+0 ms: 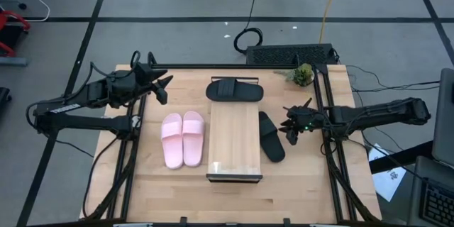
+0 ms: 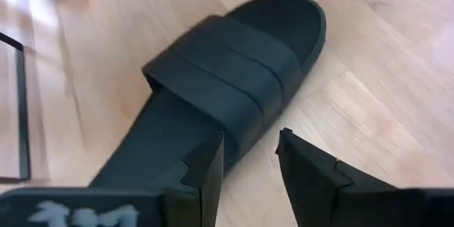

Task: Pick and place slides into the shelf
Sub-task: Put the black slide on the shelf

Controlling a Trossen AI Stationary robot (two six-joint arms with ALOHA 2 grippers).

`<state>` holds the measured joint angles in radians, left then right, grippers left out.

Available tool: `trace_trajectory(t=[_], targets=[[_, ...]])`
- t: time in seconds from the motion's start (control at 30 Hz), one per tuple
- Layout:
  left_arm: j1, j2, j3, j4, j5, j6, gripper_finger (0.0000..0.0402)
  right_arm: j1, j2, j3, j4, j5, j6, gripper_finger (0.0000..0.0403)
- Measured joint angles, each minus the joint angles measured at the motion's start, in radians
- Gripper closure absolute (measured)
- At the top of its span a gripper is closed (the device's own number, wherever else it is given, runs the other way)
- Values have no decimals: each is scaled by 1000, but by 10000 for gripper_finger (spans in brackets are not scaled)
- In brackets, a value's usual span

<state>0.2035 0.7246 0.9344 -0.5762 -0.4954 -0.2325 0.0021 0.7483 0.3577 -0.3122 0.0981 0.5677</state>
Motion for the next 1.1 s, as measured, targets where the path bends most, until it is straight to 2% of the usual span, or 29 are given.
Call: trace_trajectory(t=[0.43,0.73,1.1], targets=[[0,0,0,0,0,1,245,0,5,-57,63,-15,23,275],[0,0,0,0,-1,1,245,0,5,-104,167,9,23,275],[0,0,0,1,-1,0,245,0,13,-108,182,10,25,275]])
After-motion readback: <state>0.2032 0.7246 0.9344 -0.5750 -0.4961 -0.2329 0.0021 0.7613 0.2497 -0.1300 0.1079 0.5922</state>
